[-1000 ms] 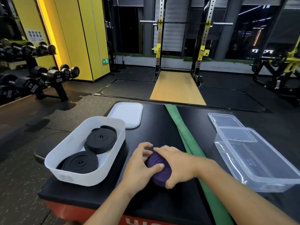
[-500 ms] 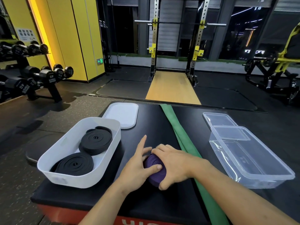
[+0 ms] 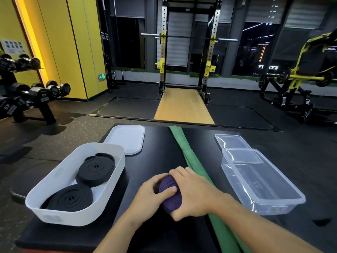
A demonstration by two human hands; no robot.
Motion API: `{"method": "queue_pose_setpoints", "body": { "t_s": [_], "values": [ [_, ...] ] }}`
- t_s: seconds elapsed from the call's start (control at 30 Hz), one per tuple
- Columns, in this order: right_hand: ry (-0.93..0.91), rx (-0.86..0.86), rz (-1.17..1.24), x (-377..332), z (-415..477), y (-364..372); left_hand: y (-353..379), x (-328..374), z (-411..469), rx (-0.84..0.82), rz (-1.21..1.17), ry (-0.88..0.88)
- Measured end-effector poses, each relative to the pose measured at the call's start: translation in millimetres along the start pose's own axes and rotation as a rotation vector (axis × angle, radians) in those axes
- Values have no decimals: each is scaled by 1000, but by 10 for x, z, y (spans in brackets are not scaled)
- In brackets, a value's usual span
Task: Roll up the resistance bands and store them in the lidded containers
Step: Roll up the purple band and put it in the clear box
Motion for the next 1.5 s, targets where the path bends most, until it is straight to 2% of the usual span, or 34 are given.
{"method": "queue_pose_setpoints", "body": {
  "t_s": [0.13,0.2,0.3,0.53,0.8,1.17,1.3,1.43,1.5],
  "values": [
    [45,-11,-15,285,-85,-260,277,188,42,33,-234,-36],
    [102,-12,-15,521,-198,-393,449,252,102,20,-274,-61],
    [213,-41,4,909,-439,-577,738,304,242,-30,-197,-33],
    [404,-51,121,1522,-937,-735,1521,381,488,-134,-177,24],
    [540,-83,198,2079,-1159,-659,2091,284,668,-50,15,73],
    [489,-268,-290,2325,-836,-131,2289,94,694,-23,13,94],
    [463,-275,-306,2416,-727,-112,2280,42,695,-23,-34,102],
    [467,-282,-306,2517,-666,-79,2264,100,677,-111,-52,128],
    [460,-270,-300,2544,-655,-34,2283,124,643,-148,34,150]
  ]
}}
Point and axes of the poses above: each hand's wrist, its own z-axis towards the middle knuckle, its own y-axis out of the palm, x = y × z, the point moved 1 cm from there along z, towards the middle knuckle, and after that the axes turned 8 degrees about -z, right-handed, at the moved point
